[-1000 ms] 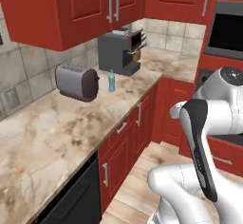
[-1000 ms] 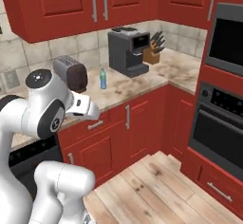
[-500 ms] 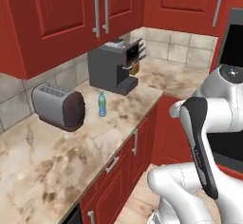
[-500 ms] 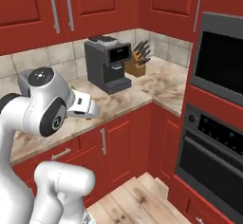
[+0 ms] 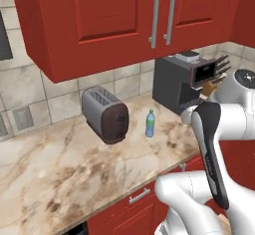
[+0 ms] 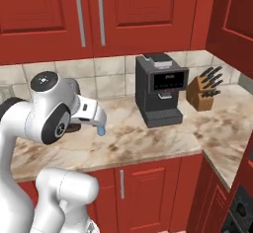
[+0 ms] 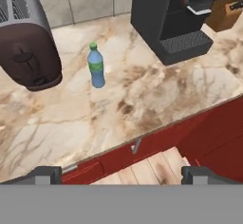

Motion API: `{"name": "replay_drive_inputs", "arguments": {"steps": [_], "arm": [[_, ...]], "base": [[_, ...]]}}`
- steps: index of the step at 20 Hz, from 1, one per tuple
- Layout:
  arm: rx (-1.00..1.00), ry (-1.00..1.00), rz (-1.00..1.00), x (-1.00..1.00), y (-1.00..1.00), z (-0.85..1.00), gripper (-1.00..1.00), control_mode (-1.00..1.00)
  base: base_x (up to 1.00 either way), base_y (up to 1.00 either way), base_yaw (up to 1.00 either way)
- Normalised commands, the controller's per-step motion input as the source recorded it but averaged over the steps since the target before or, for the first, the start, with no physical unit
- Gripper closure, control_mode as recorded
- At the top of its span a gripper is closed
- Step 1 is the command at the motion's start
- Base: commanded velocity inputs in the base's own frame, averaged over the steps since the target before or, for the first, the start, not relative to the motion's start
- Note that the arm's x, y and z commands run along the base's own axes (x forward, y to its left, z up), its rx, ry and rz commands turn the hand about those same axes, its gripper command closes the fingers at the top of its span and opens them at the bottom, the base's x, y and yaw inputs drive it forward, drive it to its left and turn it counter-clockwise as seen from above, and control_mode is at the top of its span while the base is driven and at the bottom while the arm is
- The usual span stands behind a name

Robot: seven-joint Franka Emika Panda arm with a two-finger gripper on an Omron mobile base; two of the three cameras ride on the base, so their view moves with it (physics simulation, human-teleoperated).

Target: Place the drinks on the dining counter in a tight cluster.

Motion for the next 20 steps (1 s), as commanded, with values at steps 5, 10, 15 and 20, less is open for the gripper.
{"name": "replay_drive_inputs", "arguments": {"steps": [5,10,15,20], "arm": [[0.0,0.0,0.0,0.0,0.0,0.0,-1.0,1.0],[0.0,0.0,0.0,0.0,0.0,0.0,-1.0,1.0],[0.0,0.0,0.0,0.0,0.0,0.0,-1.0,1.0],[0.0,0.0,0.0,0.0,0.0,0.0,-1.0,1.0]], "base": [[0.28,-0.04,0.26],[0.6,0.0,0.03],[0.7,0.0,0.15],[0.59,0.0,0.32]]}}
